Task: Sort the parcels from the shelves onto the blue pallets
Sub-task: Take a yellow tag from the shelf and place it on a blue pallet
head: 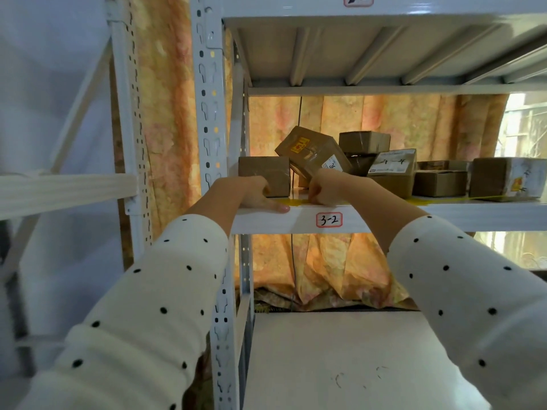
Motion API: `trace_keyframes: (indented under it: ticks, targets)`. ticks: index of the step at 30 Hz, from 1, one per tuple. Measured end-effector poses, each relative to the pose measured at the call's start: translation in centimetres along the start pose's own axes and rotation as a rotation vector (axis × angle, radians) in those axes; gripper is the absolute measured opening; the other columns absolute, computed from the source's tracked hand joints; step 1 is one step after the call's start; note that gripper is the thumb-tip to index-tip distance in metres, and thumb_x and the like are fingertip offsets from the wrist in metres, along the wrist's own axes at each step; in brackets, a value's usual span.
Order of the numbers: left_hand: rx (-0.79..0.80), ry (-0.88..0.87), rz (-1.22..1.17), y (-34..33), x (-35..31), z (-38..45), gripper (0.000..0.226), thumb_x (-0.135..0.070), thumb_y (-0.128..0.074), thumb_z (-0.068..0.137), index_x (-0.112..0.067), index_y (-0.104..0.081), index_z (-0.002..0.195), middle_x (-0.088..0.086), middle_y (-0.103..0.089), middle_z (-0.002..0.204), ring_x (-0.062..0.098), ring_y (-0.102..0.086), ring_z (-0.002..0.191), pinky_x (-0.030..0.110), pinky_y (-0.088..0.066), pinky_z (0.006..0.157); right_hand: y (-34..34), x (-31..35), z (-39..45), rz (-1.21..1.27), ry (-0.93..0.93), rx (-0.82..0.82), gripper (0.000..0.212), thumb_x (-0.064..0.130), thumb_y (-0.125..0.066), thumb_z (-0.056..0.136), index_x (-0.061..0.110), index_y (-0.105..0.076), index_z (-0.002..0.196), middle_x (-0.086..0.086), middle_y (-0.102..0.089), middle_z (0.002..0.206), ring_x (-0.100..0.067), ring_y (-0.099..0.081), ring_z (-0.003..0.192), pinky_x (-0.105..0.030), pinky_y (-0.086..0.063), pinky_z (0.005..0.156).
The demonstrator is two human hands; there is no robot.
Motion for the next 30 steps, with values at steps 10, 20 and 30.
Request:
trace_keyframes:
  ticks: [10,20,30]
  targets:
    - [-0.123,-0.105,-0.110,0.5,-1.1,-1.4,0.087,-0.059,-0.068,0.076,-0.016,-0.038,0.145,0.002,-0.045,0.143,0.023,-0.046,0.126,0.036,-0.040,0.103,0.4,-0.7,-1.4,0.096,0.096,-0.158,0.021,0.012,-0.055,0.094,-0.001,-0.067,0.104,-0.016,-0.067,0.105,-0.027,-0.060,0.095,-0.034,-0.050,0.084]
    - [-0.465,-0.161,0.218,1.9,-2.4,-4.4,0.100,-0.069,-0.072,0.061,-0.023,-0.040,0.144,0.009,-0.048,0.122,0.024,-0.046,0.113,0.032,-0.038,0.088,2.0,0.2,-3.7,0.066,0.216,-0.264,0.031,0.022,-0.061,0.088,0.014,-0.066,0.118,-0.004,-0.066,0.109,-0.021,-0.061,0.100,-0.030,-0.050,0.080]
    - [-0.554,-0.296,0.118,1.3,-5.2,-6.4,0.096,-0.070,-0.072,0.059,-0.021,-0.045,0.138,0.006,-0.044,0.121,0.022,-0.040,0.113,0.032,-0.033,0.089,3.4,-0.1,-8.4,-0.322,0.110,-0.302,0.027,0.033,-0.058,0.089,0.018,-0.065,0.110,-0.002,-0.063,0.105,-0.025,-0.060,0.097,-0.032,-0.047,0.068]
Point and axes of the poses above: each hand's wrist, its own z-axis towards the middle knuckle, its own y-axis out of the back of the hand, x = y × z, the point moved 5 cm from there along z, towards the middle knuckle
